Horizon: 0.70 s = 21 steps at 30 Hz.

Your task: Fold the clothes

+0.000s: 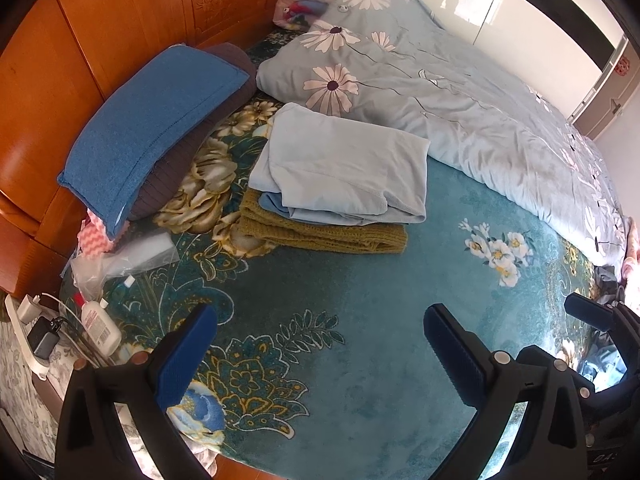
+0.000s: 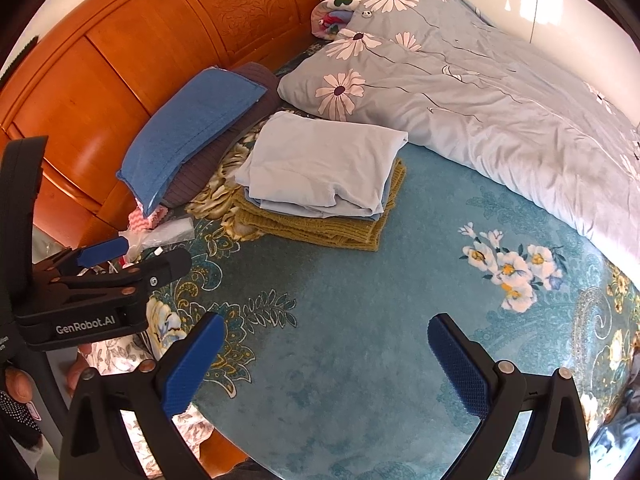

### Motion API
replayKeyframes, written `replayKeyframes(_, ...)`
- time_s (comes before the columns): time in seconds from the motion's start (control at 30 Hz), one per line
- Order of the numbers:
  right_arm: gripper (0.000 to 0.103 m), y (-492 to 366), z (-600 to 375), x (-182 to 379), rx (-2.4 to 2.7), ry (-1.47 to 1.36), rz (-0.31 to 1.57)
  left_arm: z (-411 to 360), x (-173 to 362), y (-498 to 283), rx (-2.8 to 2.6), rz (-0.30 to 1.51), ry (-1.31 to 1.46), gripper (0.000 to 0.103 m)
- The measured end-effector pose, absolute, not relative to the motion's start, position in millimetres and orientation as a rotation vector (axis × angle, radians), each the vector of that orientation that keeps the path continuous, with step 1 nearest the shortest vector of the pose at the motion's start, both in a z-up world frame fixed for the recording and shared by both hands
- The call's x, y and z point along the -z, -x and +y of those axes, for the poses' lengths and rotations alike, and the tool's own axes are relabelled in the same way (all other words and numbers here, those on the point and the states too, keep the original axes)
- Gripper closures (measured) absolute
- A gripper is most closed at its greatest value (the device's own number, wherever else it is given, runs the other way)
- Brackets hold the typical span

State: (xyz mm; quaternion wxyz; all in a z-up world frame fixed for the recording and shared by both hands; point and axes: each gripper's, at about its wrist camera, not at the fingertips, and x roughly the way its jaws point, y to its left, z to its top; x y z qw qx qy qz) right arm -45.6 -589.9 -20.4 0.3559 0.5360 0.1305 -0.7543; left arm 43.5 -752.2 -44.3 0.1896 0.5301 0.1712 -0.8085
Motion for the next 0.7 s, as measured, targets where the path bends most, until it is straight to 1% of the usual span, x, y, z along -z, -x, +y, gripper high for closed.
replayKeyframes(0.7,0.0,49.6,-599.3,22.8,1.935,-1.386,0.332,-754.6,51.3,-39.3,2.263,0.43,-1.519,0.0)
